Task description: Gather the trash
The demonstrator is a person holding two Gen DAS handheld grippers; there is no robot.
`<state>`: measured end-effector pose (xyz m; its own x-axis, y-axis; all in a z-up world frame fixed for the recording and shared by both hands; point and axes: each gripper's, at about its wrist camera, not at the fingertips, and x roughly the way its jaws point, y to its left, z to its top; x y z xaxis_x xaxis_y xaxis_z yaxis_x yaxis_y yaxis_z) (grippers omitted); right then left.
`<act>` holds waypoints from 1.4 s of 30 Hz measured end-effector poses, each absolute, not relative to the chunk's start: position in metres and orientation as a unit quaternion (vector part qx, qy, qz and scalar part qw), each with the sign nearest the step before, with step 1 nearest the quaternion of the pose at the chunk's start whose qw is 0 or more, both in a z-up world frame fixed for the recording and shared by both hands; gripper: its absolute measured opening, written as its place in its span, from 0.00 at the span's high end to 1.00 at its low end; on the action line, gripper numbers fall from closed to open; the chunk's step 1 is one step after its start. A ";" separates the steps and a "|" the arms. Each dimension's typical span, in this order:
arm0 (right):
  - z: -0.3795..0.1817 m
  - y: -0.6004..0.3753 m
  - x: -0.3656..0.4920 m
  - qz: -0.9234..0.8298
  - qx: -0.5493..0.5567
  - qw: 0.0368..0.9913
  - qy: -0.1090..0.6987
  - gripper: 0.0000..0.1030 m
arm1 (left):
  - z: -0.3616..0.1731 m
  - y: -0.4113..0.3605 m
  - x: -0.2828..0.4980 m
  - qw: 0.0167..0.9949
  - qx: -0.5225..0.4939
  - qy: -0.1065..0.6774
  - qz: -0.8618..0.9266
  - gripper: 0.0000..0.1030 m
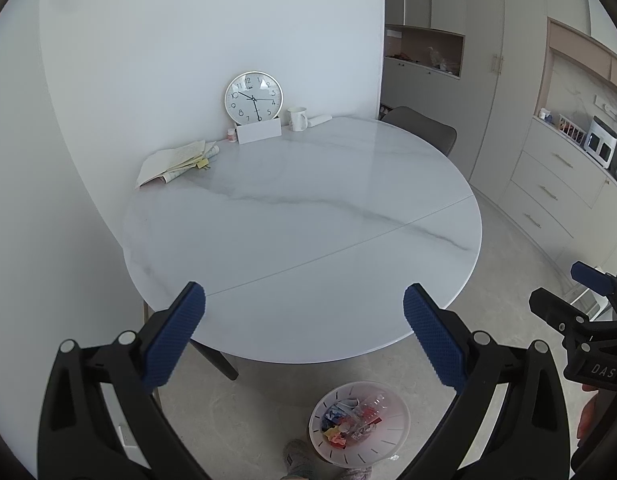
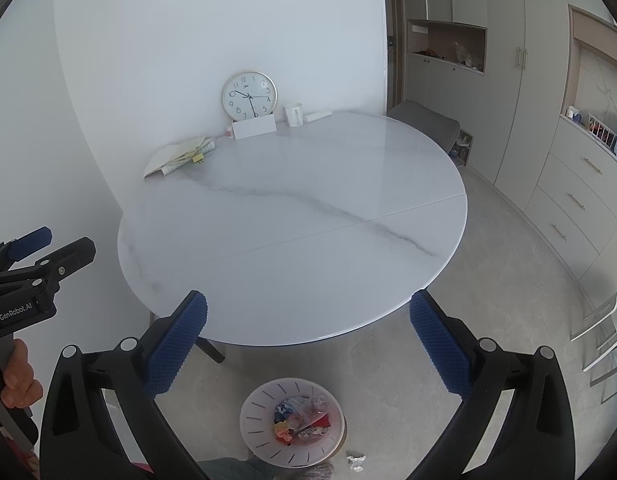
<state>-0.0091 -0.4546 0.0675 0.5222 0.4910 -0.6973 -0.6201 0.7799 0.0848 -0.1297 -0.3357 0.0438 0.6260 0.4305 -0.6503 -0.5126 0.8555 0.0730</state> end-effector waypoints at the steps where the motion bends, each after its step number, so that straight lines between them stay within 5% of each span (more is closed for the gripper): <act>1: 0.067 -0.454 -0.009 0.320 -0.087 0.868 0.370 0.02 | 0.044 -0.336 -0.130 0.900 -0.060 0.344 0.262 0.08; 42: 0.062 -0.445 -0.012 0.321 -0.086 0.866 0.375 0.02 | 0.041 -0.333 -0.129 0.898 -0.062 0.351 0.258 0.08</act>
